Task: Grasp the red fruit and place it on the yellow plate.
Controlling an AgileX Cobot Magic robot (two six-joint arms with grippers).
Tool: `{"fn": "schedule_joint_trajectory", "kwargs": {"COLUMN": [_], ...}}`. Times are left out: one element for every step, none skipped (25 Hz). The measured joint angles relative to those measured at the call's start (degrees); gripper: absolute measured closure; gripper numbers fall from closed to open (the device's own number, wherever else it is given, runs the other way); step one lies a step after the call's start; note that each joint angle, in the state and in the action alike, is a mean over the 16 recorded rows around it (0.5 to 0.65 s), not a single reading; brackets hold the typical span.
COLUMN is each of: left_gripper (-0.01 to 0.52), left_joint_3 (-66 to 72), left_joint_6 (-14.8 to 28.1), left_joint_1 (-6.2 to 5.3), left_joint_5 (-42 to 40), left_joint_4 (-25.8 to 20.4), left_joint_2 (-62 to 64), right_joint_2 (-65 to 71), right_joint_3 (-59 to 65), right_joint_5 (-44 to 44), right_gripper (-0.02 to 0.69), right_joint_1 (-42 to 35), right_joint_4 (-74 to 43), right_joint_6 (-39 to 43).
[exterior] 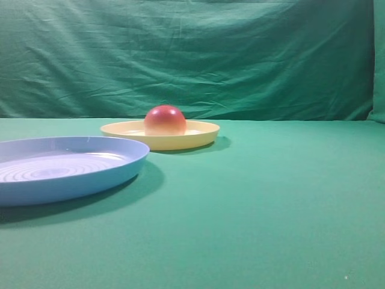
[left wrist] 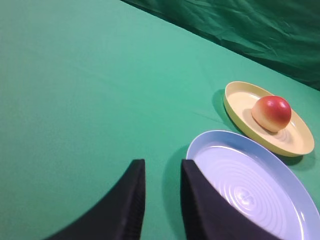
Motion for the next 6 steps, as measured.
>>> {"fn": "schedule_joint_trajectory", "kwargs": {"left_gripper": [0.357, 0.357, 0.357, 0.357, 0.357, 0.357], "left_joint_3": [0.0, 0.0, 0.0, 0.0, 0.0, 0.0], "left_joint_6": [0.0, 0.0, 0.0, 0.0, 0.0, 0.0], "left_joint_1": [0.0, 0.0, 0.0, 0.0, 0.0, 0.0], "left_joint_5": [0.0, 0.0, 0.0, 0.0, 0.0, 0.0], "left_joint_4": [0.0, 0.0, 0.0, 0.0, 0.0, 0.0], "left_joint_2": [0.0, 0.0, 0.0, 0.0, 0.0, 0.0], "right_joint_2": [0.0, 0.0, 0.0, 0.0, 0.0, 0.0], "right_joint_3": [0.0, 0.0, 0.0, 0.0, 0.0, 0.0], "right_joint_5": [0.0, 0.0, 0.0, 0.0, 0.0, 0.0], "right_gripper": [0.665, 0.665, 0.665, 0.665, 0.665, 0.665], "right_joint_1": [0.0, 0.0, 0.0, 0.0, 0.0, 0.0], "right_joint_4": [0.0, 0.0, 0.0, 0.0, 0.0, 0.0], "right_joint_6": [0.0, 0.0, 0.0, 0.0, 0.0, 0.0]}}
